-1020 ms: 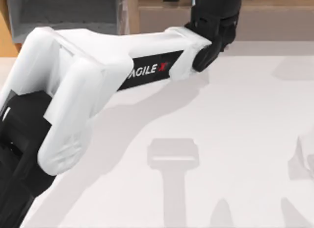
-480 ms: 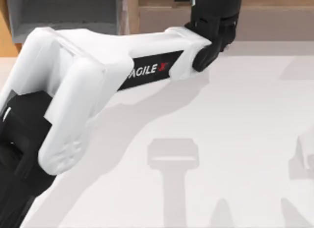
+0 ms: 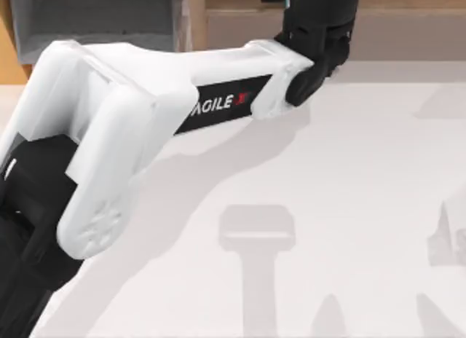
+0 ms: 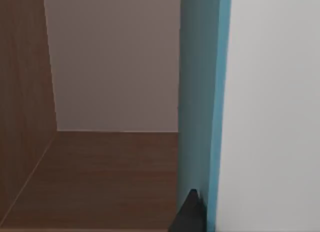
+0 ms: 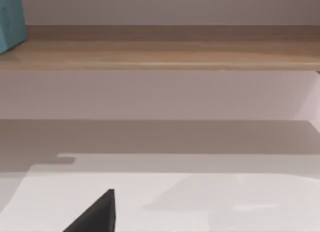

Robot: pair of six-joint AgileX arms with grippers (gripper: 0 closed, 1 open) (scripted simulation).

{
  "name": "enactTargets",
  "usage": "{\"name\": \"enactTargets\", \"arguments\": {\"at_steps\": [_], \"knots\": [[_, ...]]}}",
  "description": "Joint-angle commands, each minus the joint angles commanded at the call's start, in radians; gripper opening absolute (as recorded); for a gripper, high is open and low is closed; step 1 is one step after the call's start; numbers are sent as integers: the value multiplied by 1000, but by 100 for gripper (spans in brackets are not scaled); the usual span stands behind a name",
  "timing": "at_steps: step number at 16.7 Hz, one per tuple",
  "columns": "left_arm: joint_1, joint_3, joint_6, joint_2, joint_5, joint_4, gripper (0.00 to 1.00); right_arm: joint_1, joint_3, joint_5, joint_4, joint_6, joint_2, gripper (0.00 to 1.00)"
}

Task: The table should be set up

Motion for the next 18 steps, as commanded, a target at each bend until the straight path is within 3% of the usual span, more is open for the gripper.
{"name": "enactTargets", "arguments": {"at_steps": [7, 18], "knots": [[-5, -3, 2, -3, -1, 0, 0, 0, 0, 0, 0, 0, 0, 100], [-56, -186, 5, -140, -53, 50, 0, 0, 0, 0, 0, 0, 0, 100]]}}
